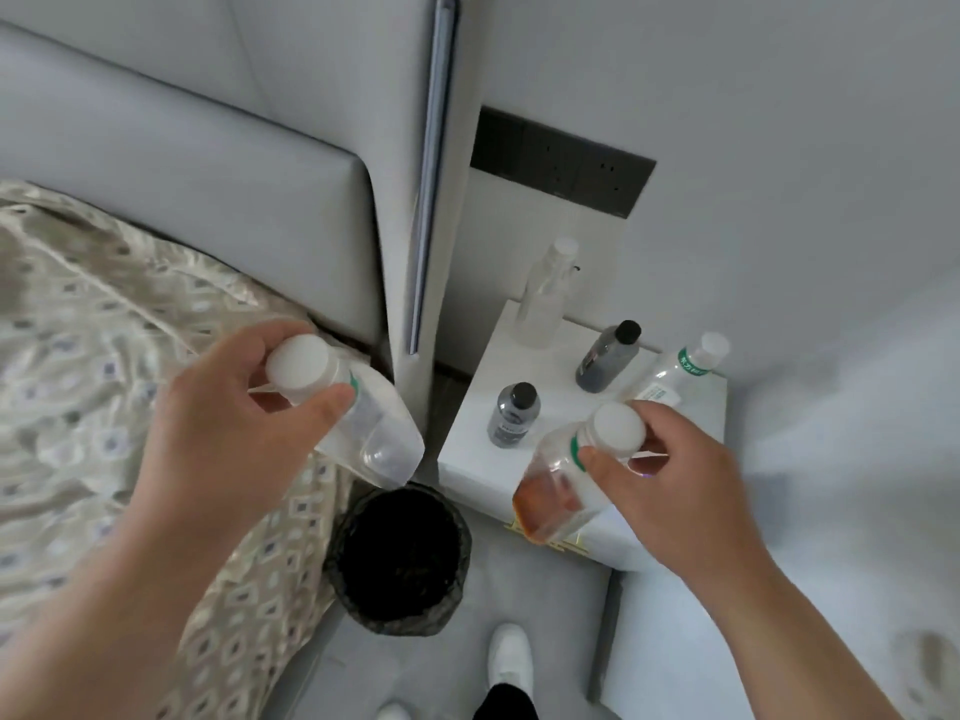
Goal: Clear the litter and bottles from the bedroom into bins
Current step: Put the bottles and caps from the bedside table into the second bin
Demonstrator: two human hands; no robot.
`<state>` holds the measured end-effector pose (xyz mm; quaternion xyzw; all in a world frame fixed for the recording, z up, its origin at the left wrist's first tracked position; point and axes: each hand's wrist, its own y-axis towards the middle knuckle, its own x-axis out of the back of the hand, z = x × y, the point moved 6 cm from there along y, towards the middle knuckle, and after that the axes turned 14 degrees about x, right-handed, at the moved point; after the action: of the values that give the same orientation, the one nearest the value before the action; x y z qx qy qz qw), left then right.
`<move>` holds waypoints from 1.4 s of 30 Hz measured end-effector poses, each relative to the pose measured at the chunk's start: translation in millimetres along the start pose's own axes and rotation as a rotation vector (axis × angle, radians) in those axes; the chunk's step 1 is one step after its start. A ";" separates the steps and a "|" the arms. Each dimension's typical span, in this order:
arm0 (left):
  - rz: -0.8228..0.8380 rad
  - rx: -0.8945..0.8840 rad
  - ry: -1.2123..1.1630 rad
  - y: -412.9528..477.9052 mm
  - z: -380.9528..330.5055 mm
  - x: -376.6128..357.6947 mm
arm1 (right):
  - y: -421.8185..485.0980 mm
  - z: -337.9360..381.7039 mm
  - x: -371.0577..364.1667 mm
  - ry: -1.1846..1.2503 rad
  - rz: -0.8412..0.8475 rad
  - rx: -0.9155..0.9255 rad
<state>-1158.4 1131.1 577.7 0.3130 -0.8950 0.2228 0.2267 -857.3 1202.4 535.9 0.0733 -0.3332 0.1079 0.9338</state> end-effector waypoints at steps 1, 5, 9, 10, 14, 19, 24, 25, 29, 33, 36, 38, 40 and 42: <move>0.009 0.026 0.017 1.1 11.3 0.5 | -3.8 -1.1 -13.4 -0.011 0.030 0.002; 0.066 0.123 0.063 10.9 66.9 -12.3 | -14.9 -14.9 -73.3 -0.059 0.192 0.029; 0.118 0.147 0.163 25.3 127.7 -46.3 | -21.4 -50.7 -137.1 -0.064 0.342 -0.013; 0.131 0.147 0.194 29.9 146.3 -58.8 | -22.6 -62.0 -153.8 -0.071 0.374 -0.025; 0.194 0.179 0.292 50.0 222.7 -113.8 | -25.9 -108.1 -217.6 -0.102 0.482 -0.039; 0.264 0.191 0.456 76.2 297.0 -170.0 | -20.5 -166.8 -280.2 -0.149 0.549 -0.062; 0.285 0.182 0.554 97.6 350.5 -205.9 | -13.7 -208.6 -331.8 -0.181 0.591 -0.068; 0.294 0.189 0.572 101.0 360.4 -212.0 | -14.1 -215.3 -341.6 -0.189 0.605 -0.063; 0.311 0.237 0.630 117.9 393.3 -236.0 | -12.3 -236.4 -376.2 -0.248 0.628 -0.071; 0.329 0.289 0.683 127.7 420.8 -259.8 | -15.3 -256.5 -409.5 -0.235 0.632 -0.149; 0.307 0.310 0.676 133.2 438.1 -273.4 | -17.2 -272.2 -430.5 -0.178 0.592 -0.229; 0.299 0.311 0.687 136.3 447.3 -282.3 | -16.8 -282.9 -441.6 -0.149 0.558 -0.279; 0.315 0.306 0.702 137.1 455.7 -289.9 | -17.3 -292.4 -452.7 -0.143 0.551 -0.315; 0.328 0.287 0.717 139.9 461.8 -296.8 | -16.5 -300.8 -461.9 -0.146 0.555 -0.325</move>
<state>-1165.7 1116.4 11.4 0.0974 -0.7574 0.4732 0.4393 -1019.3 1178.7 9.4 -0.1627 -0.4194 0.2979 0.8419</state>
